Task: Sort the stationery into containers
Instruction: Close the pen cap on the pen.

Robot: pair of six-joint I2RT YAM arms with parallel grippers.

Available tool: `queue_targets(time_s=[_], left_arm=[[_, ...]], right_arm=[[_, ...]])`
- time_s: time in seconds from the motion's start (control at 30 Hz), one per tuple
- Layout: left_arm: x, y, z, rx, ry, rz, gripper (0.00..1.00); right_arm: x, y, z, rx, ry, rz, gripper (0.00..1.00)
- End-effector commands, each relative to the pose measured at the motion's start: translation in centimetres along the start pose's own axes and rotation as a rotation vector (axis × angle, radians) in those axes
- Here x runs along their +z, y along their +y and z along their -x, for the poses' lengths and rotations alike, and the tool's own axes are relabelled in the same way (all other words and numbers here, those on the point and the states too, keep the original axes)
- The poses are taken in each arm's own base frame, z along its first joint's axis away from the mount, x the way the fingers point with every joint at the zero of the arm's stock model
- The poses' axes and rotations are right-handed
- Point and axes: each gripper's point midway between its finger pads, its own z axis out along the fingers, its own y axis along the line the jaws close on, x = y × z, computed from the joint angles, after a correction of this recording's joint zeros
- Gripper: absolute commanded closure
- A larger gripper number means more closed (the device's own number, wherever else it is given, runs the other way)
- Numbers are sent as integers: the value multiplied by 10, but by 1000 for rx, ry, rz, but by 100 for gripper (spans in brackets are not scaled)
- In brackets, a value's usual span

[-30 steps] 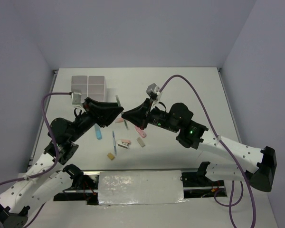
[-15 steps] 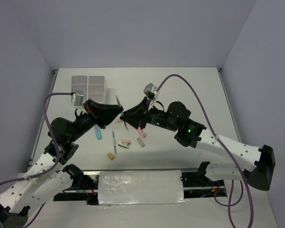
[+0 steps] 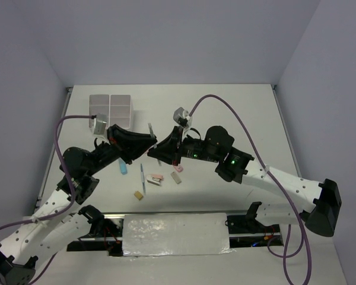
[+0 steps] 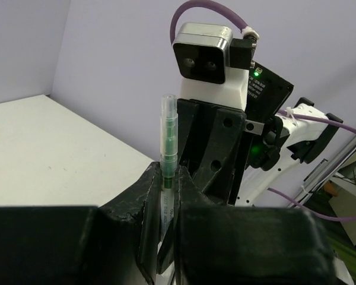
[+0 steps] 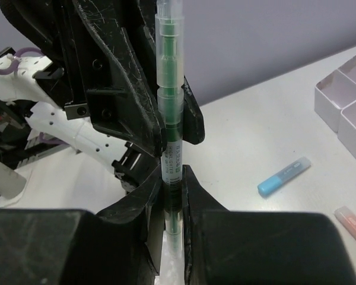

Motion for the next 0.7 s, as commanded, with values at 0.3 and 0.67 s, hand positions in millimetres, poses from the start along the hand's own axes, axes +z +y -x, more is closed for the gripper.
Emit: queue_targets(time_s=[0.3,0.67], left_arm=[[3,2,25,120,7,81,1],[2,7,45,169,-23,158,1]], right_arm=[[-15,-6,30,-46,-109,-75,100],[-19,-25,18,-62,-54,-170,100]])
